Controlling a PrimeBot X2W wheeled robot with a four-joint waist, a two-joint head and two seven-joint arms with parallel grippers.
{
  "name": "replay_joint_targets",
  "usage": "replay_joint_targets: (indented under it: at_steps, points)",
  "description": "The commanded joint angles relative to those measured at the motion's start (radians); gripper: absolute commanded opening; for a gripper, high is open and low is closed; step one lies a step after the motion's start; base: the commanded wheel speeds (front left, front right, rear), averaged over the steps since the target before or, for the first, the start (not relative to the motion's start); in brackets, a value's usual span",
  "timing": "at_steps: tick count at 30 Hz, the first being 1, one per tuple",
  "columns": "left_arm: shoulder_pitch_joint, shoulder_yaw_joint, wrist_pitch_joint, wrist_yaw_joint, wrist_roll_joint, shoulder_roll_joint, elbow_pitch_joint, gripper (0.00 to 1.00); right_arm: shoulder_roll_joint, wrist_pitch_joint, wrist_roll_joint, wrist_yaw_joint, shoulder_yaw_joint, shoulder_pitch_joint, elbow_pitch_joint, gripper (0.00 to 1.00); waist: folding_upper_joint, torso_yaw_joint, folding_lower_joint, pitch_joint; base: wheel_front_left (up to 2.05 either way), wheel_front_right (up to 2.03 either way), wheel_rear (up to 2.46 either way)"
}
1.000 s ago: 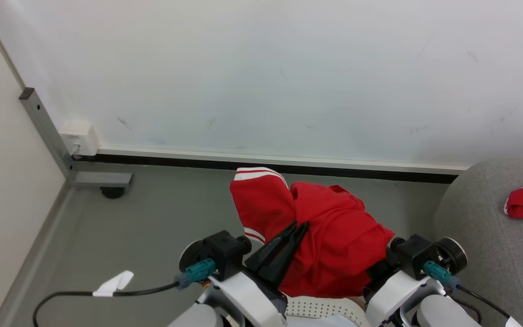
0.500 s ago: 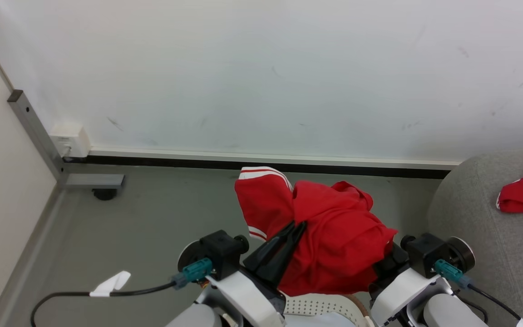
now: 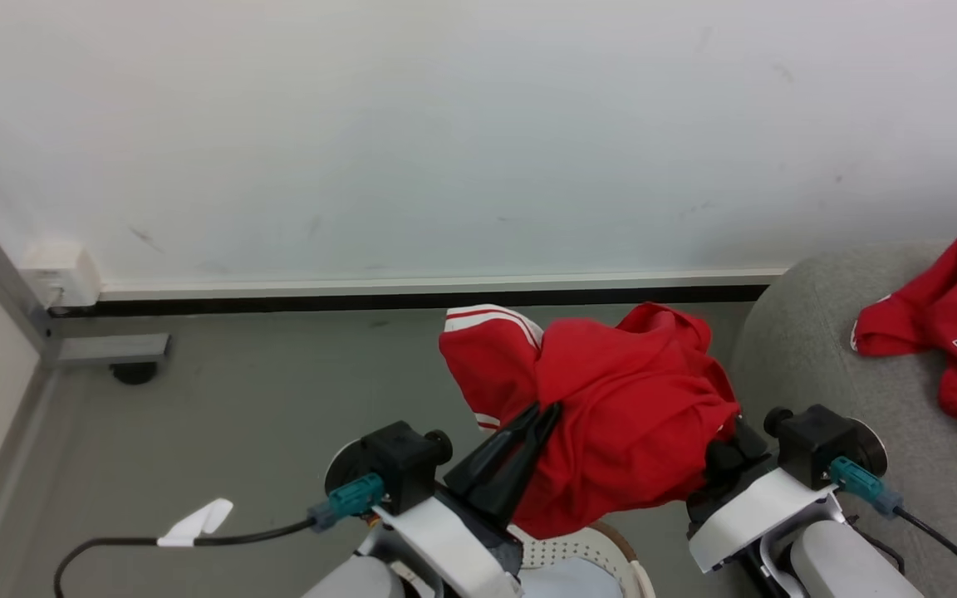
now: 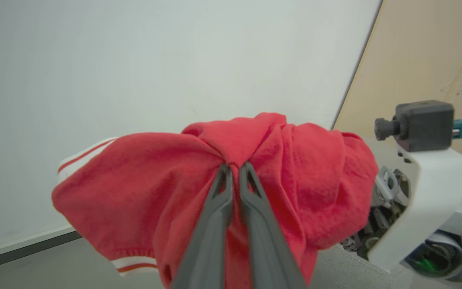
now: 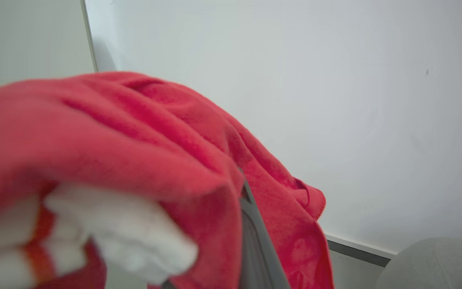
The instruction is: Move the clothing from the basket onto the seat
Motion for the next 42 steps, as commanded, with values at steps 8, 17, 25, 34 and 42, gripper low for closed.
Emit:
replay_joint_targets:
  at_steps: [8, 17, 25, 34, 42]
  points:
    - [0.014, 0.000, -0.014, 0.004, 0.007, 0.016, -0.014, 1.00, -0.022, 0.000, 0.010, -0.001, -0.081, 0.021, -0.061, 0.00, -0.0001, -0.131, 0.0000, 0.019, 0.00, 0.00, 0.00]
    - [0.006, -0.008, -0.026, 0.005, 0.026, 0.029, -0.013, 1.00, -0.061, 0.000, -0.017, -0.001, -0.212, 0.057, -0.145, 0.00, -0.0001, -0.277, 0.0000, 0.044, 0.00, 0.00, 0.00]
    - [-0.004, -0.010, -0.048, 0.001, 0.049, 0.038, -0.007, 1.00, -0.071, 0.000, -0.031, -0.001, -0.268, 0.106, -0.190, 0.00, -0.0001, -0.381, 0.0000, 0.056, 0.00, 0.00, 0.00]
    - [-0.014, -0.014, -0.063, -0.002, 0.072, 0.035, 0.016, 1.00, -0.060, 0.000, -0.005, 0.000, -0.271, 0.135, -0.221, 0.00, -0.0001, -0.453, 0.0000, 0.069, 0.00, 0.00, 0.00]
    - [-0.028, -0.018, -0.068, -0.013, 0.082, 0.035, 0.026, 1.00, -0.102, 0.004, 0.007, -0.001, -0.268, 0.091, -0.229, 0.00, -0.0001, -0.434, 0.0000, 0.094, 0.00, 0.00, 0.00]
